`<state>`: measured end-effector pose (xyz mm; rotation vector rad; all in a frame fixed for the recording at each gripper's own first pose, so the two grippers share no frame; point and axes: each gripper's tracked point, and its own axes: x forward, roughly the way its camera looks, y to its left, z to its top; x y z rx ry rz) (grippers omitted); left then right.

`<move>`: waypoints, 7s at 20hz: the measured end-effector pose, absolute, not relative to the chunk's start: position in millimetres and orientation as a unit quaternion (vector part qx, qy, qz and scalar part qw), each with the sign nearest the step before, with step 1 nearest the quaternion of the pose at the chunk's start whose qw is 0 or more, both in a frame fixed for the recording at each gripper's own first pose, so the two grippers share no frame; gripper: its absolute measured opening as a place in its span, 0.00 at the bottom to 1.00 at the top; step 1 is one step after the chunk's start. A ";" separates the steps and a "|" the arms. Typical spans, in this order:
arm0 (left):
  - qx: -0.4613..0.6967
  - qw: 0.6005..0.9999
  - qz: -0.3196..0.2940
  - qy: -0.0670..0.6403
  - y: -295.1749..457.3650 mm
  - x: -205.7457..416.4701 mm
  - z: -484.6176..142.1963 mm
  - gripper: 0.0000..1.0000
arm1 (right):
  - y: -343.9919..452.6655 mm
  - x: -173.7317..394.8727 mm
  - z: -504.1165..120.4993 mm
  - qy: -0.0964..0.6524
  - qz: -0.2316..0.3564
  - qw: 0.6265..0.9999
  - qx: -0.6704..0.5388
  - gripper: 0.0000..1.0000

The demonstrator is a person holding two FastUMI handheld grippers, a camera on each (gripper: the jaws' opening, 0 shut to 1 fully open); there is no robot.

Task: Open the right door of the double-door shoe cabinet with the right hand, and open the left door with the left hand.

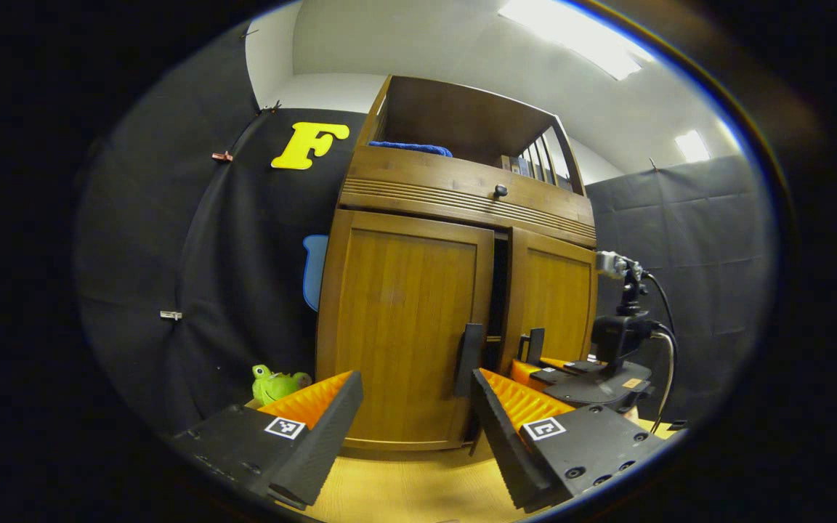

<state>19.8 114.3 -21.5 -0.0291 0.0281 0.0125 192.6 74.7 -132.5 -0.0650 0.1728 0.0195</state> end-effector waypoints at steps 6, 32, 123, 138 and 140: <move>-0.014 1.000 0.003 0.003 91.3 6.8 -9.6 0.93 | 56.6 144.4 -113.1 0.092 0.042 0.994 -0.027 0.26; -0.015 0.997 -0.073 0.007 -38.8 11.4 -15.0 0.93 | -83.3 33.8 -65.5 0.098 -0.016 0.994 -0.036 0.29; -0.011 1.000 -0.014 0.026 58.5 133.7 -86.5 0.31 | -79.2 -41.8 15.4 0.000 -0.020 0.998 -0.056 0.97; -0.029 0.999 -0.002 0.035 110.4 49.0 -68.6 0.32 | -5.6 -32.0 -0.8 0.016 0.060 0.998 -0.029 0.98; -0.024 0.999 0.008 0.035 119.2 39.0 -67.5 0.30 | 6.2 -34.6 -3.9 0.016 0.071 0.997 -0.031 0.97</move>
